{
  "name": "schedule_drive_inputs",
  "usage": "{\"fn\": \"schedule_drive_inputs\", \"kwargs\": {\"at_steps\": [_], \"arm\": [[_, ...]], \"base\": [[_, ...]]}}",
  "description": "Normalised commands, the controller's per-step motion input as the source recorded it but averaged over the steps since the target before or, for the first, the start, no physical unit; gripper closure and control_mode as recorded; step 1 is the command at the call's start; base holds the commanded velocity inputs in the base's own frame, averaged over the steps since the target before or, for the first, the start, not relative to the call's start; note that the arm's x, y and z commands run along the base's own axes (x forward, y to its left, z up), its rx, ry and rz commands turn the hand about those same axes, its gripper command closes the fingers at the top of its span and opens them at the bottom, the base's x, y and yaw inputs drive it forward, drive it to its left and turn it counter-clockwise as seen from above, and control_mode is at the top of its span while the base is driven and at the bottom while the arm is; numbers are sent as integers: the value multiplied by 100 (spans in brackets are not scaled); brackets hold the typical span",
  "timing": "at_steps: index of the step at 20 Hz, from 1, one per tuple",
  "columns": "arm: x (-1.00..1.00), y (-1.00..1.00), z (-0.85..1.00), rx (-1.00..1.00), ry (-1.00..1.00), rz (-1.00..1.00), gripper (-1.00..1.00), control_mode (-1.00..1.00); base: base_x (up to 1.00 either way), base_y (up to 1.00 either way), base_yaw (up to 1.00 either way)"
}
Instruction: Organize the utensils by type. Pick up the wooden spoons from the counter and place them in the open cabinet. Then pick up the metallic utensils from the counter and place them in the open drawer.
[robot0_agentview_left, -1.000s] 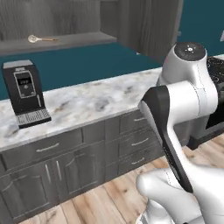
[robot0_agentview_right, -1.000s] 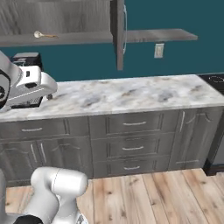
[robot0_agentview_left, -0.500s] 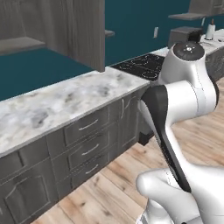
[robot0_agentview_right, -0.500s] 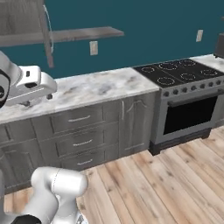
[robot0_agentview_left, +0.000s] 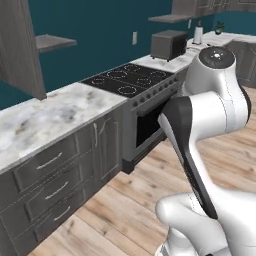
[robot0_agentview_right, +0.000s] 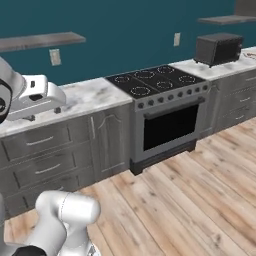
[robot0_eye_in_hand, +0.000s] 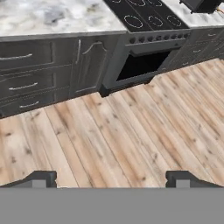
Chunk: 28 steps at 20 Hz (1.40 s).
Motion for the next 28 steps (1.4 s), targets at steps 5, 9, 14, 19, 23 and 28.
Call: {"fn": "schedule_drive_inputs", "kwargs": {"at_steps": [5,9,14,19,23,28], "arm": [[0,0,0,0,0,0,-100,100],[0,0,0,0,0,0,-100,100],[0,0,0,0,0,0,-100,100],[0,0,0,0,0,0,-100,100],[0,0,0,0,0,0,-100,100],[0,0,0,0,0,0,-100,100]], "base": [[79,-69,0],[88,-52,0],[98,-51,2],[100,-45,6],[100,-37,8],[100,-39,2]]}}
